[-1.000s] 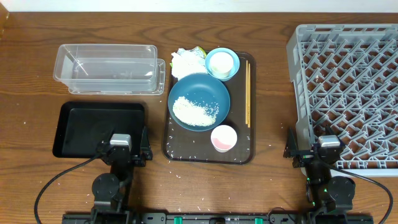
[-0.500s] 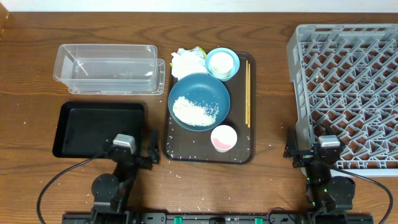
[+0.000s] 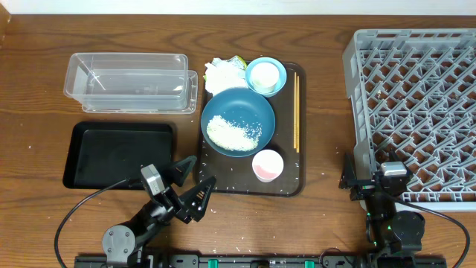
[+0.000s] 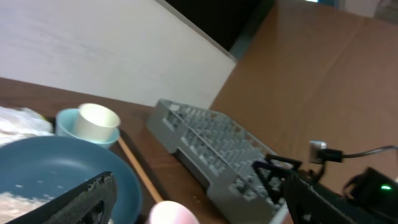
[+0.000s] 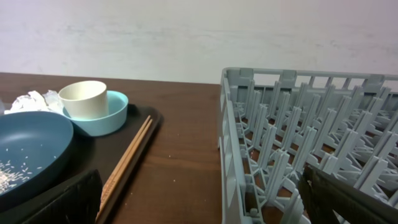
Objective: Sort waste into correct bins and load items into the dishwasher rack
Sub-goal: 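Move the left gripper over the tray toward the pink cup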
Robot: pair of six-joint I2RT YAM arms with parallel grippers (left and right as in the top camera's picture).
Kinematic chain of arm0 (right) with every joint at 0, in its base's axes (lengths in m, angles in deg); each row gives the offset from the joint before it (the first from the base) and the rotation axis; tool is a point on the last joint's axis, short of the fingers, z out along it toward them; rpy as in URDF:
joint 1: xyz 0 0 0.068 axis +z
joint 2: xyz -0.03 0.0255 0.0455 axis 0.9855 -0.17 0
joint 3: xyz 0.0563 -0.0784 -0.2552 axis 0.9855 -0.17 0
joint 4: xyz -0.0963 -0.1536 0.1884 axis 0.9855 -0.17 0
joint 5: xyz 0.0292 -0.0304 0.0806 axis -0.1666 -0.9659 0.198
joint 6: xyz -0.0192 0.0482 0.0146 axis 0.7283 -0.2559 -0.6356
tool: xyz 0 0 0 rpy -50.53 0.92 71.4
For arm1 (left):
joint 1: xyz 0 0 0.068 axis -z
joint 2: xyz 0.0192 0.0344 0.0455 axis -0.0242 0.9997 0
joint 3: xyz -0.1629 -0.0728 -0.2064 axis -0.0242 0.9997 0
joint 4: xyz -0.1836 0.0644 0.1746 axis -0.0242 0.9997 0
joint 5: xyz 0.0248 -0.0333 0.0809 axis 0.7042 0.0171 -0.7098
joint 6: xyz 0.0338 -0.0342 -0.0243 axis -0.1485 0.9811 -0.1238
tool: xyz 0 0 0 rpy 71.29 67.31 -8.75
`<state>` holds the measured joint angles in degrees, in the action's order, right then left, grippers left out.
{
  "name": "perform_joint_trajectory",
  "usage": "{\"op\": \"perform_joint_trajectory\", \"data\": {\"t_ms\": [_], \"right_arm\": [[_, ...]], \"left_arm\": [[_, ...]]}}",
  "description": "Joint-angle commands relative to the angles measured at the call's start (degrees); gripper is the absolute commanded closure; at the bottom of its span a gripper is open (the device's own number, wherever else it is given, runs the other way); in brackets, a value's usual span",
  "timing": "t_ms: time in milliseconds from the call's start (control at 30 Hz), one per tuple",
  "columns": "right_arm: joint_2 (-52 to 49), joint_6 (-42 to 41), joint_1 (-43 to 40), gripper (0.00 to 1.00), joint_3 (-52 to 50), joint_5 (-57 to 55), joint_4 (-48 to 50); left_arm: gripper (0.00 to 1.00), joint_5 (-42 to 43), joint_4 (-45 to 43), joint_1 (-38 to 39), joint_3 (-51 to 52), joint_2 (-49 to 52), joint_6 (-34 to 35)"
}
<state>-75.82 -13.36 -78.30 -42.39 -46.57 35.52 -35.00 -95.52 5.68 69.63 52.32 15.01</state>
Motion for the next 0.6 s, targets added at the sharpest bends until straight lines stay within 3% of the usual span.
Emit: {"op": "perform_joint_trajectory", "data": {"t_ms": [0, 200, 267, 400, 467, 567], "right_arm": [[0.2, 0.6, 0.5, 0.01, -0.1, 0.3, -0.2], [0.2, 0.6, 0.5, 0.01, -0.1, 0.3, -0.2], [0.2, 0.6, 0.5, 0.01, -0.1, 0.3, -0.2], [0.2, 0.6, 0.5, 0.01, -0.1, 0.3, -0.2], [0.2, 0.6, 0.5, 0.01, -0.1, 0.3, -0.2], [0.2, 0.6, 0.5, 0.01, -0.1, 0.3, -0.2]], "left_arm": [[0.12, 2.5, -0.4, 0.2, -5.3, 2.3, 2.0], [0.11, 4.8, 4.0, 0.2, -16.5, 16.5, -4.7], [0.12, 8.3, 9.3, 0.2, -22.4, 23.5, -10.3], [0.12, 10.1, 28.7, 0.2, -36.6, 37.0, -18.5], [0.12, 11.6, 34.5, 0.2, -42.1, 42.6, -18.8], [0.12, 17.4, 32.4, 0.2, -44.7, 47.7, -14.9]]}}
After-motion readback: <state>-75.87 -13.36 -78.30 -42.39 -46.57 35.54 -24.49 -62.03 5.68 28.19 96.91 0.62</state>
